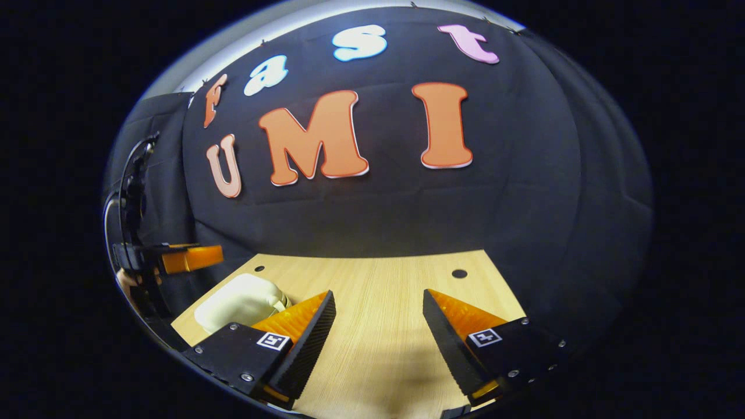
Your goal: First open the suitcase, pack the skin care products into it, and then close the suitcase.
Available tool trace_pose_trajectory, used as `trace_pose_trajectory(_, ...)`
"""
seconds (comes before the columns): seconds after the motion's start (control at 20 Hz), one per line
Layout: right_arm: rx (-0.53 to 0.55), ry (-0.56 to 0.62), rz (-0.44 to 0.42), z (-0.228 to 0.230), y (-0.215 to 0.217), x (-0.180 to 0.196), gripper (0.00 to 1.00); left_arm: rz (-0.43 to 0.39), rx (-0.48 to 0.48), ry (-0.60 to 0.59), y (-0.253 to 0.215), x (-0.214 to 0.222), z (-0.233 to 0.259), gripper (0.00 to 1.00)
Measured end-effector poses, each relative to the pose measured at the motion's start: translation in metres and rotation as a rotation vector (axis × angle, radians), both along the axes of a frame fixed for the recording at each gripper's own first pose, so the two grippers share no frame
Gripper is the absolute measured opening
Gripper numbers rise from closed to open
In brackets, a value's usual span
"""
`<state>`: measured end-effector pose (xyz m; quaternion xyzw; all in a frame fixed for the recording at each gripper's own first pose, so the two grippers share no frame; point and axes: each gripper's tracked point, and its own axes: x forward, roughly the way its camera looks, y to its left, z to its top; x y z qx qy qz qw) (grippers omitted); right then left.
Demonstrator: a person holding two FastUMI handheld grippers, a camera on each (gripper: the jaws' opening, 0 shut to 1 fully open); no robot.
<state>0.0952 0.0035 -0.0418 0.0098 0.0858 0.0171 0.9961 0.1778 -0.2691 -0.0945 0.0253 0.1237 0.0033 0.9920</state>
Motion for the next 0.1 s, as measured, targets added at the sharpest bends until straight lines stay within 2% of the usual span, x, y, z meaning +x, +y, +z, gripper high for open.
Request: trace_pose_trajectory(0.1,-0.033,-0.052,-0.001,0.012,0.008,-0.006,0.96,-0.003,-0.054,-0.140,-0.002,-0.011,0.039,0.98)
